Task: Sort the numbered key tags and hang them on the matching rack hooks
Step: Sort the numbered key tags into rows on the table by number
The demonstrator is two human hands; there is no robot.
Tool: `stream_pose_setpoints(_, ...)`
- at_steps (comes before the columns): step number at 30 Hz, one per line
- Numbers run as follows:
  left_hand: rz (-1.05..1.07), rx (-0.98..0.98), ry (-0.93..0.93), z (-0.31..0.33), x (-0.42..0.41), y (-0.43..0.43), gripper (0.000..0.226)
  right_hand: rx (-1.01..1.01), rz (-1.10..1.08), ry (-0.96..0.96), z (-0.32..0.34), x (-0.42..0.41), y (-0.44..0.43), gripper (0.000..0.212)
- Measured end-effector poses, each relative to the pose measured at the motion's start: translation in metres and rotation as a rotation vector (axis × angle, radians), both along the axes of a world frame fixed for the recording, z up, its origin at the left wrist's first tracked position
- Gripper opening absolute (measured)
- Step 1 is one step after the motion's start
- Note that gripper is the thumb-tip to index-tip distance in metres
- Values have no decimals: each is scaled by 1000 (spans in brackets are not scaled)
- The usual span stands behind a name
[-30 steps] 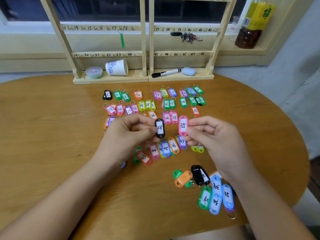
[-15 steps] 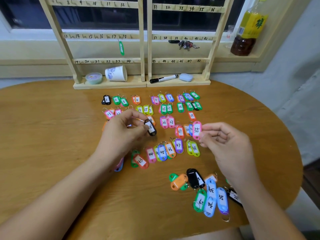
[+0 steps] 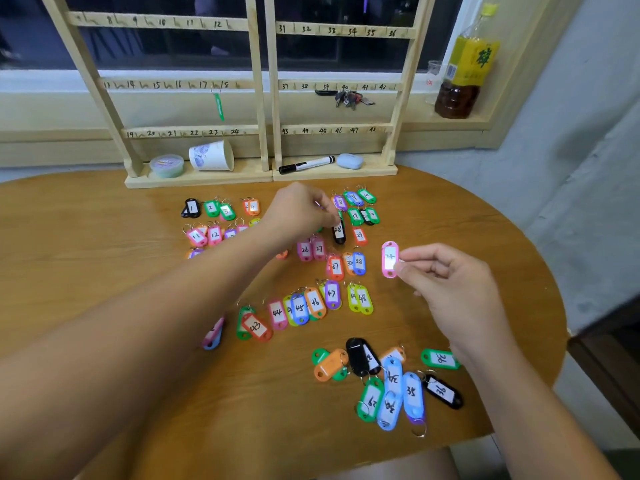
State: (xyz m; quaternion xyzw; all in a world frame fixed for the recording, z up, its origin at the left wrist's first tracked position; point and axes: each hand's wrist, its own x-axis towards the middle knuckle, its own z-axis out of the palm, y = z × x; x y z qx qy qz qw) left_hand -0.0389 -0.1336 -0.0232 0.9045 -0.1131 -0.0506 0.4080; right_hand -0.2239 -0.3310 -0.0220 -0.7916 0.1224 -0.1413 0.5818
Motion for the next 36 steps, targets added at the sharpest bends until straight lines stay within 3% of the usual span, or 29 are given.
stream_pose_setpoints(10, -90, 233, -64, -8, 6, -8, 14, -19, 35, 39, -1, 6, 2, 14)
stream_pose_setpoints(21, 41, 55, -237, 8, -48, 70, 10, -250, 267, 199, -7, 63, 55, 11)
stream_pose_setpoints(36, 96, 22, -221, -14, -121, 138, 9, -574, 300, 238, -22, 86, 109, 10)
